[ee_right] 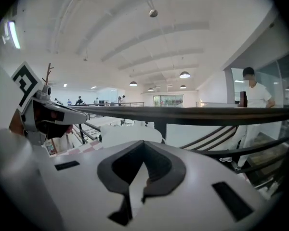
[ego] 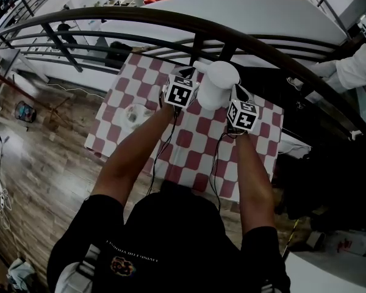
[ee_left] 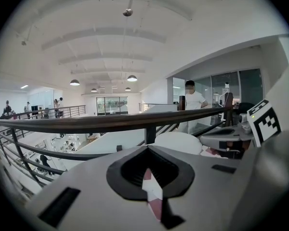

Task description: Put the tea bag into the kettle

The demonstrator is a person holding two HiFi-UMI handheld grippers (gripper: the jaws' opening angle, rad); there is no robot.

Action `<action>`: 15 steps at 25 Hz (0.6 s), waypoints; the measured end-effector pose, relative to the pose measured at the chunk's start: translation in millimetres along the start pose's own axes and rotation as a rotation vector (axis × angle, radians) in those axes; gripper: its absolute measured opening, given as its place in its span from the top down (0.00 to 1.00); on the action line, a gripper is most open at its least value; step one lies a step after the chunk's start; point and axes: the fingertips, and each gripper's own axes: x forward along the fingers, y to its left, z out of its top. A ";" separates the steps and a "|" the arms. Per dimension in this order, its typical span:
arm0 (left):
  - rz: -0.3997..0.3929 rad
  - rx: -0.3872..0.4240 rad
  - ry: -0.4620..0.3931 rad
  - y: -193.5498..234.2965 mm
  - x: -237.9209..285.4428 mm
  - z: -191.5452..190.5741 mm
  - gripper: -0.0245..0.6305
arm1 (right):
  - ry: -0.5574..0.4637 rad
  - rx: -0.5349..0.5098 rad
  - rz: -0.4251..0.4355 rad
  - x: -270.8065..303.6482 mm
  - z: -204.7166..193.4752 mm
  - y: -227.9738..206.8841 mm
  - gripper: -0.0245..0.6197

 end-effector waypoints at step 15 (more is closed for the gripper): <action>-0.007 0.003 0.023 -4.0 2.3 -8.2 0.96 | -0.010 -0.005 0.006 0.0 -1.4 -0.2 0.94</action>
